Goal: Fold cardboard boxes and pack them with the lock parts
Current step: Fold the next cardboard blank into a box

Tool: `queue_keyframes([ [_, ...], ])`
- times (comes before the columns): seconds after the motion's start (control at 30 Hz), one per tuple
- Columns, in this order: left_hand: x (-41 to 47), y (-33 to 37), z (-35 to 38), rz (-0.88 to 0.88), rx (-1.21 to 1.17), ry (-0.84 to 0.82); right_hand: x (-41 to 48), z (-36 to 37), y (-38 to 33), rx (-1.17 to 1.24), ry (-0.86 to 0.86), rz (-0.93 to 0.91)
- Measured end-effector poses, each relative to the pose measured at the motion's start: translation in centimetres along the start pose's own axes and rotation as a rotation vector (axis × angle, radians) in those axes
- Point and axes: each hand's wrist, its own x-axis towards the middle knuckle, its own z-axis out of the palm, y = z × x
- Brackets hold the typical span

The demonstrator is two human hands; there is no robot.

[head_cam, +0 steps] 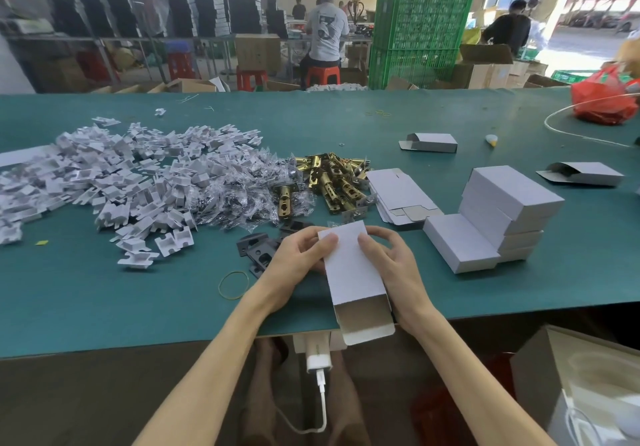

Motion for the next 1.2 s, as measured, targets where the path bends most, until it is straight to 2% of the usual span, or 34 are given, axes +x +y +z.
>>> queue_keyframes([
  [0.27, 0.6, 0.4, -1.0, 0.004, -0.335, 0.143, 0.0, 0.0, -0.3, -0.137, -0.113, -0.023],
  [0.4, 0.6, 0.5, -2.6, 0.044, -0.665, 0.208, 0.0, -0.1, -0.4, 0.033, -0.145, -0.029],
  [0.5, 0.5, 0.5, -3.4, 0.117, -0.775, 0.174, 0.0, 0.2, -0.6, 0.065, -0.104, 0.000],
  [0.7, 0.5, 0.7, -2.4, 0.131, -0.682, -0.014, 0.2, 0.2, -0.9, 0.258, -0.048, 0.068],
  [0.87, 0.4, 0.8, -1.7, 0.085, -0.636, 0.039, 0.3, -0.1, -0.7, 0.413, 0.004, 0.092],
  [1.03, 0.3, 0.8, -0.8, 0.051, -0.413, 0.101, 0.3, -0.3, -0.7, 0.424, 0.001, 0.084],
  [1.2, 0.1, 1.2, -1.0, 0.044, -0.419, 0.121, 0.4, -0.5, -0.7, 0.444, 0.010, 0.129],
])
